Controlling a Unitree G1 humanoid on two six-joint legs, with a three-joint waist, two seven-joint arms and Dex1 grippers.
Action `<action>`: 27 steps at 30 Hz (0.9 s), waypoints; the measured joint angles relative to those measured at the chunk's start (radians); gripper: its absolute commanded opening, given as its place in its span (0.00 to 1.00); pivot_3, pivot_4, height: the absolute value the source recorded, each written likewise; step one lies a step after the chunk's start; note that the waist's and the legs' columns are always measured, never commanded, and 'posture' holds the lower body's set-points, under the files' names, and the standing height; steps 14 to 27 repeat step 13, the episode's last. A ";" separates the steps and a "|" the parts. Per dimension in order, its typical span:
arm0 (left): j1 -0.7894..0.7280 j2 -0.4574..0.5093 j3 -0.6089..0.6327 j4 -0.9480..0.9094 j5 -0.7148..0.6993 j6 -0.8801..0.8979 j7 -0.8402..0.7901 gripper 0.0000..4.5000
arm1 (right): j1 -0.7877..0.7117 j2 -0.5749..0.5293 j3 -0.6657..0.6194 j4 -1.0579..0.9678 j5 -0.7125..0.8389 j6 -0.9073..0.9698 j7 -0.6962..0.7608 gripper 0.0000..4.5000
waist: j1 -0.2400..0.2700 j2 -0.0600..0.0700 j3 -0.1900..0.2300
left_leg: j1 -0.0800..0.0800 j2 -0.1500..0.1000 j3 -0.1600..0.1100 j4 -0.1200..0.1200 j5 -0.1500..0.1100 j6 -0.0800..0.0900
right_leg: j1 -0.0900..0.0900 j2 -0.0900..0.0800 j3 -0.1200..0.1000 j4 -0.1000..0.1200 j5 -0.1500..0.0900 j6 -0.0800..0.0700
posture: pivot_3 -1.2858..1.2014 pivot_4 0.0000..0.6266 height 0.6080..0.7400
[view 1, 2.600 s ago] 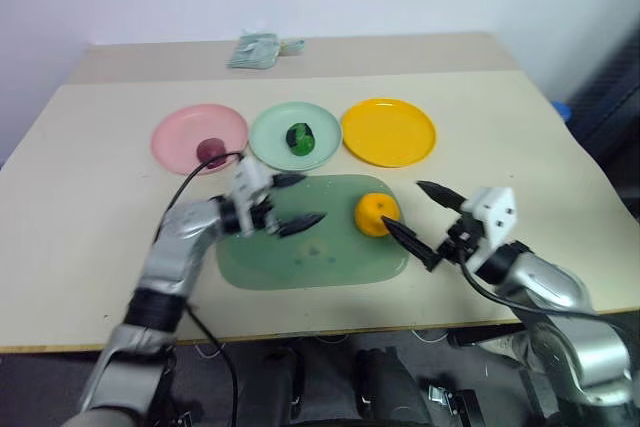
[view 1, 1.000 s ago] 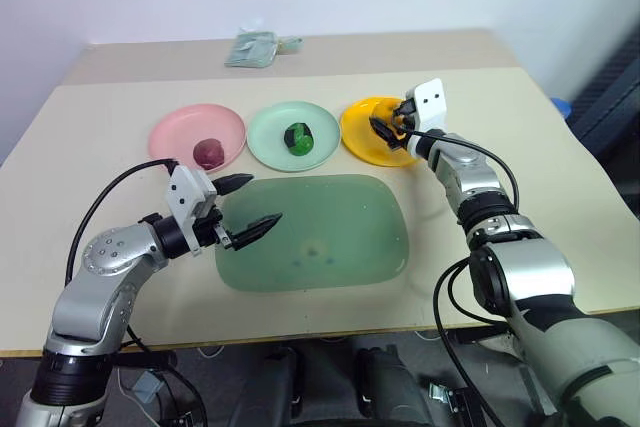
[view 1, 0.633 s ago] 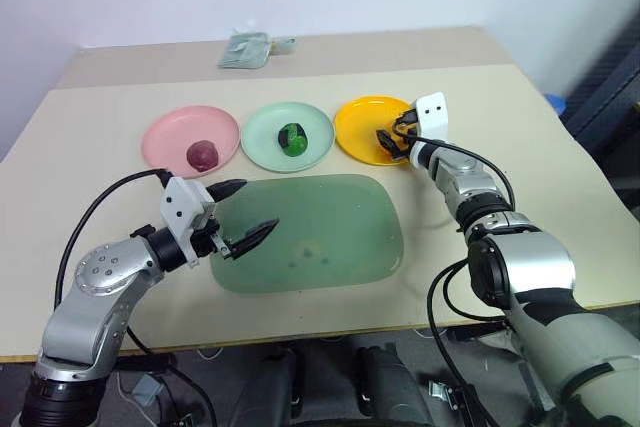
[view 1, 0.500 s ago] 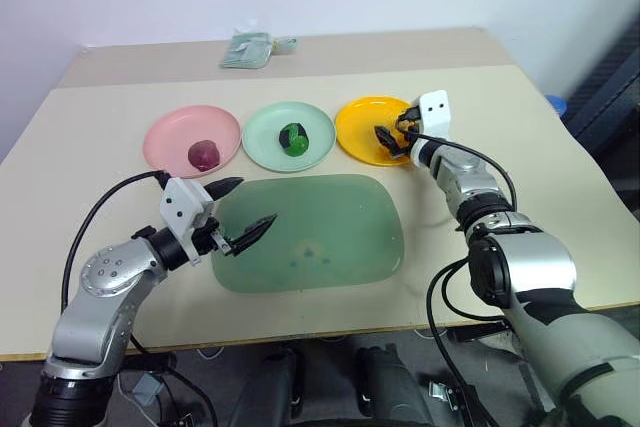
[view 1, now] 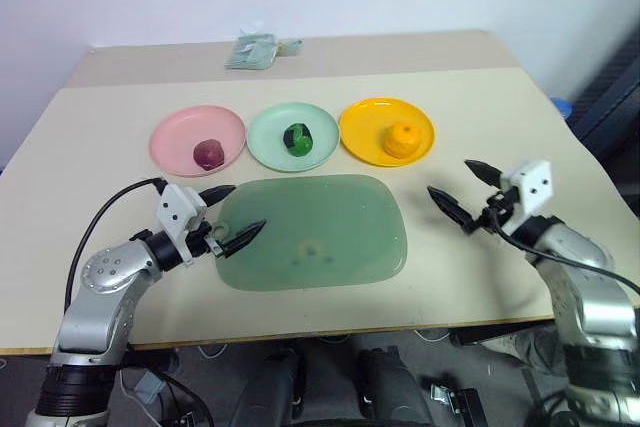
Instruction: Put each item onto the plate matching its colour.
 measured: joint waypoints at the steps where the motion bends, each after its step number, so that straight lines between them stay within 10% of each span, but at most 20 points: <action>1: -0.001 0.001 0.001 0.000 -0.004 0.003 -0.007 1.00 | 0.048 0.000 -0.025 -0.049 0.011 0.010 -0.011 0.99 | 0.003 0.000 0.000 | 0.001 0.000 0.000 0.000 0.000 0.000 | 0.002 0.000 0.000 -0.001 0.000 0.000 | 0.52 0.24 1.00; 27: 0.001 0.020 0.006 -0.006 -0.036 0.059 -0.062 1.00 | 0.229 0.015 -0.087 -0.179 0.055 0.036 -0.075 0.99 | 0.007 -0.001 0.000 | 0.001 0.001 0.000 -0.001 0.000 0.001 | 0.003 0.000 0.000 -0.004 0.000 0.000 | 0.52 0.24 1.00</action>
